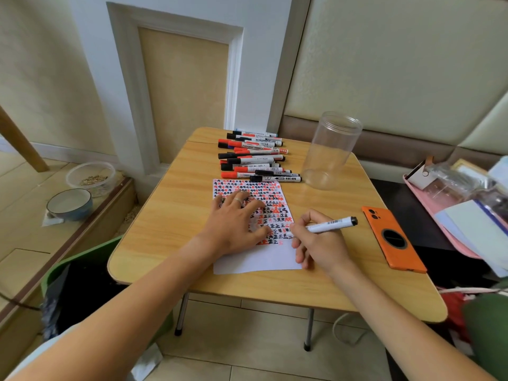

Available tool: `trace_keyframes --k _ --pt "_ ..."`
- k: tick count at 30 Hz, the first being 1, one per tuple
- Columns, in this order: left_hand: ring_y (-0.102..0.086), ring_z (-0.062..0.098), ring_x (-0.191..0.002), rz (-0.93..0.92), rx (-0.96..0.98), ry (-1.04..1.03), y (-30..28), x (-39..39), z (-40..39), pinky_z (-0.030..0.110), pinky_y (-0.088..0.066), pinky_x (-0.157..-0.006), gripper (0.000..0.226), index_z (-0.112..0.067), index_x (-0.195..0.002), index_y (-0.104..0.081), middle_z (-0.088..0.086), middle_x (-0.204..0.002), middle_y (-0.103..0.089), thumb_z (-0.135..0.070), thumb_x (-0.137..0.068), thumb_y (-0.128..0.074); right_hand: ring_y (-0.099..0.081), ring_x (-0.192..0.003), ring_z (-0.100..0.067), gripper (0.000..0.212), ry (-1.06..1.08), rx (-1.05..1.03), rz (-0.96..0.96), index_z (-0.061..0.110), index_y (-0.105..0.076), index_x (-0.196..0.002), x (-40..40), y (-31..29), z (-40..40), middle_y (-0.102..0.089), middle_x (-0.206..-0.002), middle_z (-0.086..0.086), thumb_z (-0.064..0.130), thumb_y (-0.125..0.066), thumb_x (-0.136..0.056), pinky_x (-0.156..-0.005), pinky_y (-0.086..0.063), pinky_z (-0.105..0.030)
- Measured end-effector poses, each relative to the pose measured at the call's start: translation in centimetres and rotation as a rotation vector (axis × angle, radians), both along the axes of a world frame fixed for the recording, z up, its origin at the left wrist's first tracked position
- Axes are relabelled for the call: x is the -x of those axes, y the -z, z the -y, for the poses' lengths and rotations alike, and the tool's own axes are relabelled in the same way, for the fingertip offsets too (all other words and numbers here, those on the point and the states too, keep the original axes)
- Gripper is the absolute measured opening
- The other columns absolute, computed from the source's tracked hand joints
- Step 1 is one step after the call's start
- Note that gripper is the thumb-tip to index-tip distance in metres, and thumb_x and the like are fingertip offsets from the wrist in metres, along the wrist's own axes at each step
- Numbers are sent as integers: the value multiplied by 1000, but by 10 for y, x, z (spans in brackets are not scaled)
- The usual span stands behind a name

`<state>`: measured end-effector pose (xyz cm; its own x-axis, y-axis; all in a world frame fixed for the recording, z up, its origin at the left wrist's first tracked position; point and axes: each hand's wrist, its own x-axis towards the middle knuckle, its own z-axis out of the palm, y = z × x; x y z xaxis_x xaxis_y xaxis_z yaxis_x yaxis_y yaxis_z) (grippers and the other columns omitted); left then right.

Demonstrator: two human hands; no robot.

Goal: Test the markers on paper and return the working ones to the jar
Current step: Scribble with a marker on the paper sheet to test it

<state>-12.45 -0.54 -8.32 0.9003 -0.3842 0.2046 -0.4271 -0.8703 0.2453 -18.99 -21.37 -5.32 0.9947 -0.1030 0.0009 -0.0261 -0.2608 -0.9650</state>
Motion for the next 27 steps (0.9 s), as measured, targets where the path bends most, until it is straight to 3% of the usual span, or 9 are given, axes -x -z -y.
trace_keyframes --k 4,13,20,27 --pt "-26 24 -150 -21 1 -11 -1 1 1 55 -14 -121 93 -43 -142 -41 2 -159 -34 -96 -70 -20 -54 -36 -29 24 52 68 -4 -1 -46 -82 1 2 -1 -63 -59 -21 8 -67 -91 -35 -38 -25" --pt "-29 22 -147 -15 9 -10 0 -1 0 54 -14 -121 92 -44 -142 -40 0 -157 -34 -97 -70 -21 -53 -36 -28 26 7 62 -22 -3 -47 -84 1 2 -1 -63 -59 -21 8 -69 -92 -35 -37 -24" --pt "-2 20 -157 -81 -33 23 -1 1 -2 56 -2 -124 94 -50 -156 -23 -2 -169 -15 -96 -74 -16 -51 -34 -25 26 43 65 -50 -3 -49 -84 1 1 -2 -62 -57 -18 10 -70 -91 -35 -34 -22" --pt "2 19 -157 -107 -70 50 -6 4 -6 53 3 -125 84 -53 -156 -17 -4 -170 -11 -91 -82 -22 -51 -34 -25 24 63 77 -43 1 -49 -82 4 -1 -3 -62 -56 -17 11 -69 -91 -35 -34 -22"
